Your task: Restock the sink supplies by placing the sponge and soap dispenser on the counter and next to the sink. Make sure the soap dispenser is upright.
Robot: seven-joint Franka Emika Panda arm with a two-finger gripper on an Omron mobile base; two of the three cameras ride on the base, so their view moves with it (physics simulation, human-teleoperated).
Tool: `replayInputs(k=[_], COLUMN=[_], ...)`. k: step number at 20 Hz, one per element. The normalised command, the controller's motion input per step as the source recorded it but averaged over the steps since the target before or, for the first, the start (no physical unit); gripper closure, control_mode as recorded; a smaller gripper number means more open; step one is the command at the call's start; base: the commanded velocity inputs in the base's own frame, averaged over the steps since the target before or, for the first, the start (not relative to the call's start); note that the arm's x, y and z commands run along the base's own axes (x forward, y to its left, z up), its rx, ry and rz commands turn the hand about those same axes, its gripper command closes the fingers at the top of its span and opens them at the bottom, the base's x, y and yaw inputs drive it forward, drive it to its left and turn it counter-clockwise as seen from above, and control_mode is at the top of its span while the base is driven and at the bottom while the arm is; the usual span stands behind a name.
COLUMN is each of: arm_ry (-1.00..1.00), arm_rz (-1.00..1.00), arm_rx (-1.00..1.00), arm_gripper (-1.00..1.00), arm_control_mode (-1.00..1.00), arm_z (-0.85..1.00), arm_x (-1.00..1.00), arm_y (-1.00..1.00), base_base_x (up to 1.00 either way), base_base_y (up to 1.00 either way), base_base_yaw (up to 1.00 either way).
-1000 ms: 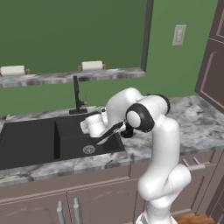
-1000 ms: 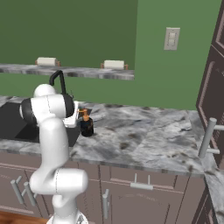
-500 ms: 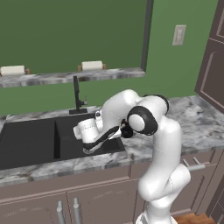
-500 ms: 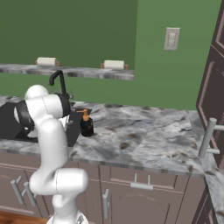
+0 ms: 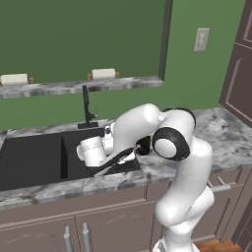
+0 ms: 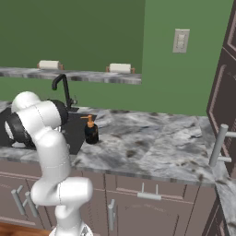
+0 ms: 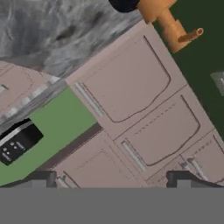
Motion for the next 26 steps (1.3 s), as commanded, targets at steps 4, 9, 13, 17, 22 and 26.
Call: replayInputs(k=[4, 9, 13, 17, 22, 26], arm_ry=[-0.44, -0.55, -0.42, -0.29, -0.19, -0.11], arm_rz=[0.0, 0.0, 0.0, 0.0, 0.1, 0.02], arm_rx=[0.1, 0.31, 0.47, 0.56, 0.65, 0.66], arm_gripper=[-1.0, -1.0, -1.0, -1.0, -1.0, -1.0], arm_control_mode=[-1.0, -1.0, -1.0, -1.0, -1.0, -1.0], arm_z=[0.12, 0.1, 0.3, 0.24, 0.13, 0.0], arm_x=[-1.0, -1.0, -0.66, -0.31, -0.12, -0.11], arm_y=[-0.11, -0.27, -0.24, -0.24, -0.75, -0.91], base_base_x=[0.0, 0.0, 0.0, 0.0, 0.0, 0.0], base_base_y=[0.0, 0.0, 0.0, 0.0, 0.0, 0.0], base_base_yaw=[0.0, 0.0, 0.0, 0.0, 0.0, 0.0])
